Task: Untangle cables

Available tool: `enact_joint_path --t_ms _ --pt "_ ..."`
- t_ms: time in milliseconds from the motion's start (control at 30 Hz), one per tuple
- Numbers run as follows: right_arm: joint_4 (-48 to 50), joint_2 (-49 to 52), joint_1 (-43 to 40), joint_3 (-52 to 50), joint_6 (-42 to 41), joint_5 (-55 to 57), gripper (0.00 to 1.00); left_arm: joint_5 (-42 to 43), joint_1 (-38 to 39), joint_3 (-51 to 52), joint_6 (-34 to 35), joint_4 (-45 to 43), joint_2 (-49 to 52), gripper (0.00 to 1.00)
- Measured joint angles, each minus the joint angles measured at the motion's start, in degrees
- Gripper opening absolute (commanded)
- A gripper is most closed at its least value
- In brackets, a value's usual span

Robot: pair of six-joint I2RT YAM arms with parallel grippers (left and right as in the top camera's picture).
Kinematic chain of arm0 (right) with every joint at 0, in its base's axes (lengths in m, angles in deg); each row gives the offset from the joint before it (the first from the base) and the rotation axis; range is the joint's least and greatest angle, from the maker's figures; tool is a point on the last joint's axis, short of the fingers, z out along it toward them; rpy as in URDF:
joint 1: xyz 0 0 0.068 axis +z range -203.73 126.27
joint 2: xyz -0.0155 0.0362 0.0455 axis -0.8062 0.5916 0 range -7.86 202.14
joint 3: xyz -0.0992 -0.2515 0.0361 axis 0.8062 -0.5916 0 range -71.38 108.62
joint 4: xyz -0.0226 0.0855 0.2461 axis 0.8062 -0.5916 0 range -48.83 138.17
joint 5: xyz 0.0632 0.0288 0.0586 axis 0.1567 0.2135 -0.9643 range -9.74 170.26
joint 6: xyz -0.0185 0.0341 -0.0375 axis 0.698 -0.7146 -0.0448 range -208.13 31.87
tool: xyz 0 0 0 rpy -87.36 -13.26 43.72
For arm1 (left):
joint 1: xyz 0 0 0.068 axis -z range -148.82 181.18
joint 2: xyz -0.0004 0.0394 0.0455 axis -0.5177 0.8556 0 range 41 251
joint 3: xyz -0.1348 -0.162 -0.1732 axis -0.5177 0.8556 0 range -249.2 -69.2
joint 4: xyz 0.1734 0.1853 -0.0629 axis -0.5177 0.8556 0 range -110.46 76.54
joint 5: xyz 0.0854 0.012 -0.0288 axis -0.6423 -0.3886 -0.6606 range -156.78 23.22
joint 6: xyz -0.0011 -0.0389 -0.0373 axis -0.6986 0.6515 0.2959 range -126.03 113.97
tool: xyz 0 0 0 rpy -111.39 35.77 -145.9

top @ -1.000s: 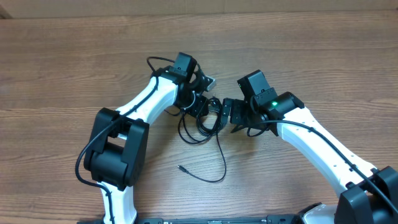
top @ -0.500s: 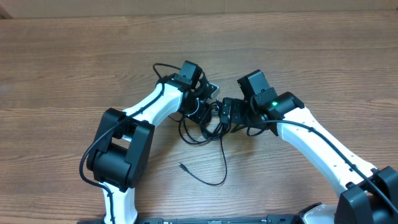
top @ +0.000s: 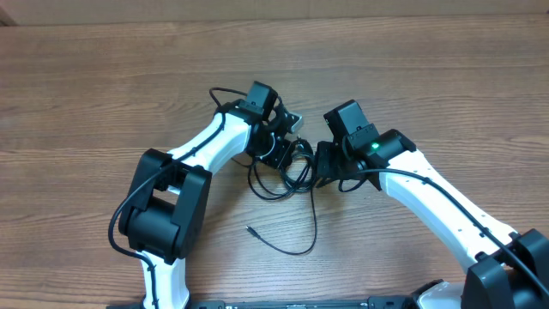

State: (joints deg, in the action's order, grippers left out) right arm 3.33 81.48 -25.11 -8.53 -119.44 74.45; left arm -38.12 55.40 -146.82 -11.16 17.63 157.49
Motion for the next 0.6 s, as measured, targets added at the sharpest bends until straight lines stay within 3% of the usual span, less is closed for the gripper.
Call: enact_joint_path --t_ms 200,400,600 --pt "7.4 0.0 0.0 -5.6 0.5 -0.2 0.20 6.9 -1.0 -1.9 1.3 -0.7 0.0 0.04" --pt "16.5 0.2 0.0 -11.3 5.5 -0.2 0.21 9.3 -1.1 -1.9 2.1 1.2 0.0 0.04" --pt "18.8 0.2 0.0 -12.5 8.7 1.7 0.22 9.8 -1.1 -1.9 2.1 2.4 0.0 0.04"
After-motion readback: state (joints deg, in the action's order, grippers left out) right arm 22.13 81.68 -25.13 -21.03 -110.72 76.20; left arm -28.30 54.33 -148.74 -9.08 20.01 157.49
